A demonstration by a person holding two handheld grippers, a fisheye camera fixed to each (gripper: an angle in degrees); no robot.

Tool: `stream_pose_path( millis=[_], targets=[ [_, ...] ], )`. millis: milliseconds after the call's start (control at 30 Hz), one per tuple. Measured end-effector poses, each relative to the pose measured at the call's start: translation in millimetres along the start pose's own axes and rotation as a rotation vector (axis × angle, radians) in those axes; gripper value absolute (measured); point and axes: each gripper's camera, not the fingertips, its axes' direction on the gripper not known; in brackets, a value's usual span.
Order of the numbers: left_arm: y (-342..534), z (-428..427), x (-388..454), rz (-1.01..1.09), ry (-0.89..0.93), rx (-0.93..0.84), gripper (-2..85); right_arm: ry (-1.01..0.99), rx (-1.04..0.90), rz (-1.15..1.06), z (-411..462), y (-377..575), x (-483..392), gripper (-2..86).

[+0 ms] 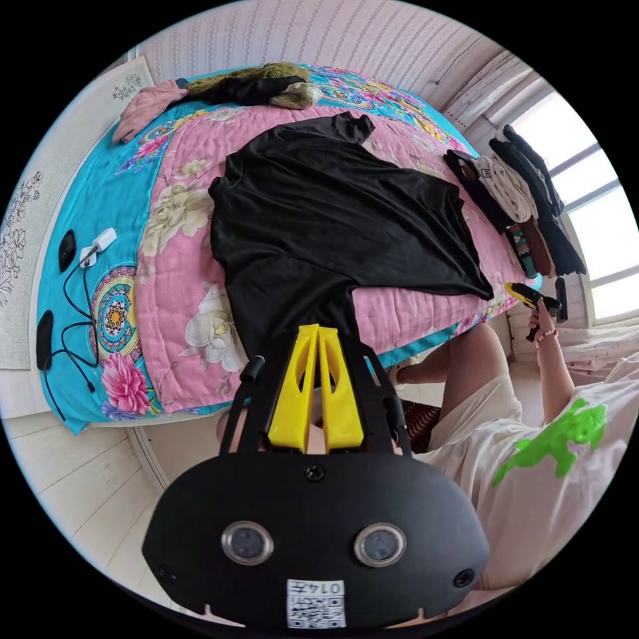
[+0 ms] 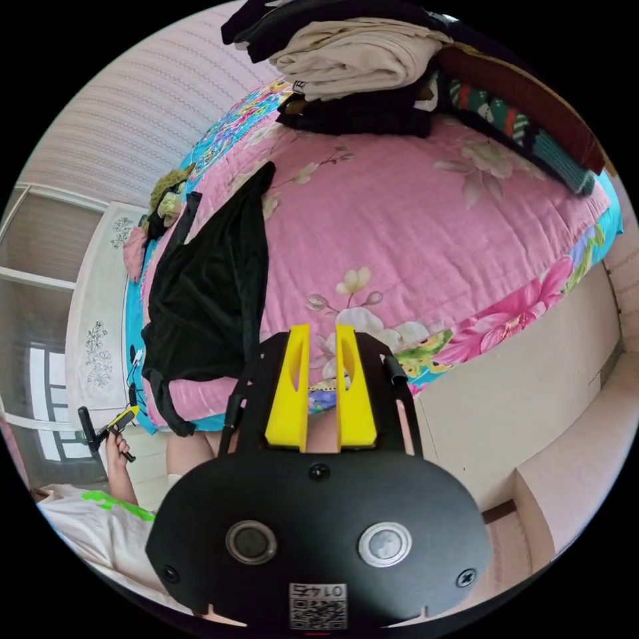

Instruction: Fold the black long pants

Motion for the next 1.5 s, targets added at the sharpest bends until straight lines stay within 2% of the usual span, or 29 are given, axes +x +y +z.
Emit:
stream_pose_path(
  millis=[233,400,467,533,567,600,700,800,967,1067,1133,1200,1267,1400,1500],
  targets=[
    [-11.8,15.1,13.8,0.030,0.019,-0.007,-1.0,-0.060,0.040,-0.273,22.6,-43.4,-82.1,9.3],
    [-12.6,16.2,22.3,0.055,-0.053,-0.025,-1.0,0.234,-0.079,-0.360,80.8,-80.1,-127.3,5.6],
    [-11.7,18.8,20.1,0.048,-0.053,-0.030,-1.0,0.232,-0.082,-0.384,80.4,-78.6,-125.2,2.7],
    [-11.4,22.1,17.4,0.038,-0.039,-0.032,-1.0,0.206,-0.007,-0.306,63.2,-74.9,-108.2,2.1],
    [-11.5,24.1,15.9,0.030,-0.028,-0.031,-1.0,0.127,0.026,-0.236,50.1,-72.9,-89.4,2.1],
    [-11.5,24.9,15.3,0.027,-0.021,-0.029,-1.0,0.027,0.009,-0.166,43.0,-72.5,-67.9,2.3],
    [-12.8,29.2,14.2,0.018,0.008,-0.022,-1.0,-0.021,0.002,-0.055,34.6,-72.4,-33.0,3.7],
    [-15.5,32.7,16.8,0.027,0.006,-0.031,-1.0,-0.098,0.053,-0.102,24.8,-85.5,-39.0,5.9],
    [-18.9,32.0,18.1,0.031,-0.020,-0.048,-1.0,-0.136,0.062,-0.167,41.1,-140.3,-68.2,10.5],
    [-19.0,30.1,15.5,0.021,-0.036,-0.053,-1.0,-0.164,0.106,-0.086,53.3,-178.6,-67.3,11.5],
    [-19.4,30.3,13.2,0.014,-0.044,-0.057,-1.0,-0.146,0.087,-0.023,67.5,-198.3,-62.3,11.0],
    [-20.7,32.0,10.3,0.006,-0.051,-0.066,-1.0,-0.069,0.005,0.032,85.9,-213.8,-57.9,5.9],
    [-22.0,33.4,6.8,-0.004,-0.052,-0.066,-1.0,-0.092,0.031,-0.053,77.5,-219.6,-63.6,2.1],
    [-22.0,33.4,3.9,-0.003,-0.050,-0.054,-1.0,0.005,0.165,-0.263,36.7,-238.4,-90.3,1.3],
    [-22.3,33.6,4.1,-0.002,-0.041,-0.064,-1.0,0.003,0.068,-0.397,47.4,-258.0,-99.3,3.3]
  ],
)
